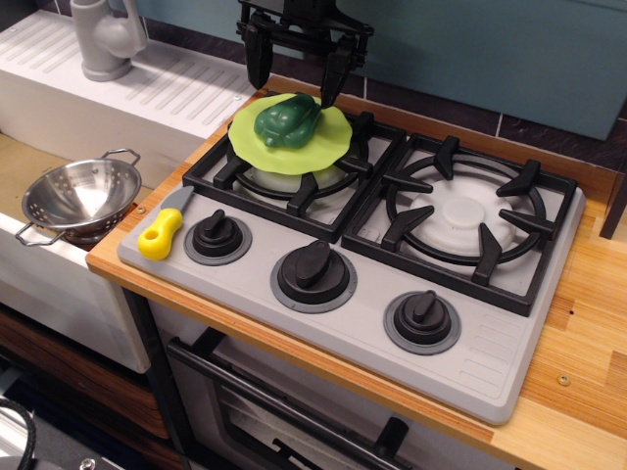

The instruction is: End effector transition from object to object

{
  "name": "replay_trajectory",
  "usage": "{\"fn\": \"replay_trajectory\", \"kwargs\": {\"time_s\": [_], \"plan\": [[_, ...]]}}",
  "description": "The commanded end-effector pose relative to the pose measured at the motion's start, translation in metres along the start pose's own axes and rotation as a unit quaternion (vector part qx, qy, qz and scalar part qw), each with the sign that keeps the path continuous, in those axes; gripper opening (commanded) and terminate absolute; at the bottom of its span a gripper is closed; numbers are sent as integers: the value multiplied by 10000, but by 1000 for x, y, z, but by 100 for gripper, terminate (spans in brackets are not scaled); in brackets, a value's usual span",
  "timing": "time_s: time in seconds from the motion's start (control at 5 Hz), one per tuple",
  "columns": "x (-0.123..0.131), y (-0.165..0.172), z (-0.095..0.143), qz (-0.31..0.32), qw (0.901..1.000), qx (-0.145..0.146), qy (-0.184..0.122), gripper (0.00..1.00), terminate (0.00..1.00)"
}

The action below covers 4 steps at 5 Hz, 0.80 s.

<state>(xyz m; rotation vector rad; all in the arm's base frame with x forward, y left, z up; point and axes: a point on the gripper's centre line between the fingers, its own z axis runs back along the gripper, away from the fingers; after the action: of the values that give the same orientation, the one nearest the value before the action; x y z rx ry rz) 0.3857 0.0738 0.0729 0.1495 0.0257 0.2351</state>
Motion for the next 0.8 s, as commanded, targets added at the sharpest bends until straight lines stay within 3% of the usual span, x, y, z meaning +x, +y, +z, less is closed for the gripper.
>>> {"fn": "replay_trajectory", "kwargs": {"time_s": [0.0,0.6], "plan": [[0,0,0,0,10000,0,0,100,0],[-18,10,41,10,10000,-29,94,100,0]]}}
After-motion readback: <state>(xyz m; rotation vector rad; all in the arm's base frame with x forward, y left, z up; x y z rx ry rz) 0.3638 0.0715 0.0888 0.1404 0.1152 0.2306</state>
